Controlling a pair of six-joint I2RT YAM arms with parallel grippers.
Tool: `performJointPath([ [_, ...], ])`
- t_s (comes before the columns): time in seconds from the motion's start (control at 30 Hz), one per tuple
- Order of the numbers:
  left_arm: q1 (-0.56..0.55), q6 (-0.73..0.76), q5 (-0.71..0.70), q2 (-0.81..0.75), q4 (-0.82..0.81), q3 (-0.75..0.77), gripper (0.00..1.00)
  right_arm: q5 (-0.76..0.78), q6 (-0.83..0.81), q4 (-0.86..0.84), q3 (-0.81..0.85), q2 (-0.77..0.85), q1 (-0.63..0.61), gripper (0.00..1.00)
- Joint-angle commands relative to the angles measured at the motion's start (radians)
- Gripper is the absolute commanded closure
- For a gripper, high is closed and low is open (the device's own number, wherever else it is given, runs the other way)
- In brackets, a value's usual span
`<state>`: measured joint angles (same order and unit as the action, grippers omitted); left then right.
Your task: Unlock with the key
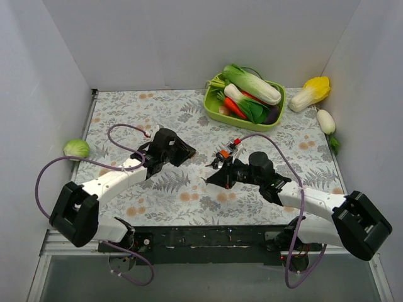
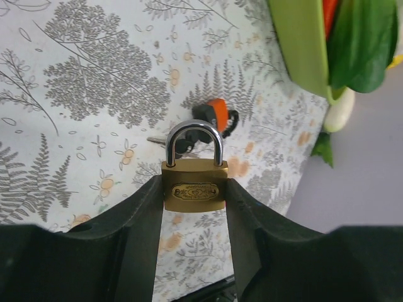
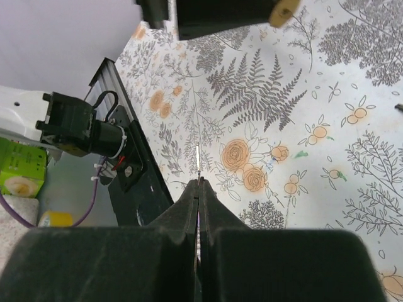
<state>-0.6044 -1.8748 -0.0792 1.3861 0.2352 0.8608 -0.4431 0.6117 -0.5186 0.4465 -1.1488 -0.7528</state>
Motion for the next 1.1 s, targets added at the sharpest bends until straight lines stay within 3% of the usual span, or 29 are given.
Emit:
performJointPath([
  [0.0,-0.001,-0.078,0.027,-0.099,-0.108,-0.051,1.00,0.049,0.055,-0.127,0.023,-0.078,-0.022,0.99],
  [0.57,0.000,-0.132,0.108,-0.177,-0.185,-0.108,1.00,0.236,-0.052,-0.112,0.167,-0.210,-0.028,0.99],
  [1.07,0.000,-0.124,0.104,-0.185,-0.186,-0.117,1.00,0.279,-0.101,-0.104,0.213,-0.209,-0.026,0.99],
])
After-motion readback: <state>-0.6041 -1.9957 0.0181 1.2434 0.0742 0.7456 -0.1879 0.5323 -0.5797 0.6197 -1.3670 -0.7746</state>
